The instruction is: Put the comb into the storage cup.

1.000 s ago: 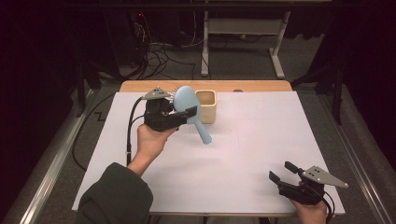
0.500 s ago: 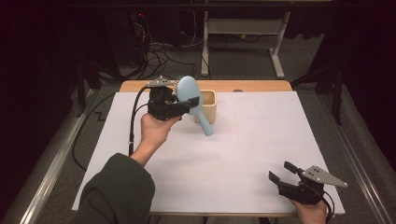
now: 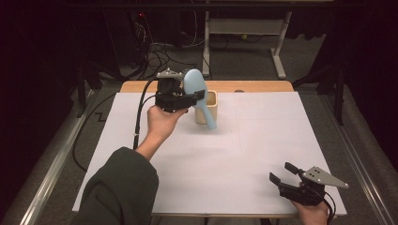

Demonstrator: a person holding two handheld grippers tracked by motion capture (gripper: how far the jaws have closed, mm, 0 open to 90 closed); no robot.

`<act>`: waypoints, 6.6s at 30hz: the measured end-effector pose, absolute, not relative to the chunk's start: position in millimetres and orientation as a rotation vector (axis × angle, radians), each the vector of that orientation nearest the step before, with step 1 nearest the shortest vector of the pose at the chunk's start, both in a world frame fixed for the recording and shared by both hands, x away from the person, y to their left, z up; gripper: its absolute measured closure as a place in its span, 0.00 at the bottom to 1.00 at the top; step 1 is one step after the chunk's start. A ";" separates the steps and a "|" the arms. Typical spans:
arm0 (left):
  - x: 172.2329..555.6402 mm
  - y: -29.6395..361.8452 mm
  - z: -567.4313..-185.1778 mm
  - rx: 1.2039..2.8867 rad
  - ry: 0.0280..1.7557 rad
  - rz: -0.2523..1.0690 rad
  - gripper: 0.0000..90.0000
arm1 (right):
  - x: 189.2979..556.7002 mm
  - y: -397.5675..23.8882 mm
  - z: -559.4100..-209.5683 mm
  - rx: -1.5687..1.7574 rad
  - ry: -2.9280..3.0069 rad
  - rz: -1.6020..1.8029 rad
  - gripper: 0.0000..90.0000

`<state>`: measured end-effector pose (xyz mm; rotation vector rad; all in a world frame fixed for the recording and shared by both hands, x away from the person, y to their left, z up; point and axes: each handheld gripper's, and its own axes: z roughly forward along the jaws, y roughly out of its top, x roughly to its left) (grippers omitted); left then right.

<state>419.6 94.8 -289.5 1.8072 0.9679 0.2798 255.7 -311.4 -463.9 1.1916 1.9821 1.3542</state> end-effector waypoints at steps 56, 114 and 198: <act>484.5 92.6 -265.5 1.732 1.114 0.399 0.55 | 257.3 -314.0 -465.7 1.216 1.982 1.372 0.29; 498.8 72.6 -308.8 1.786 1.165 0.371 0.54 | 257.2 -314.7 -465.1 1.223 1.977 1.389 0.28; 500.8 59.1 -345.8 1.855 1.184 0.354 0.53 | 257.9 -314.6 -465.4 1.223 1.988 1.398 0.28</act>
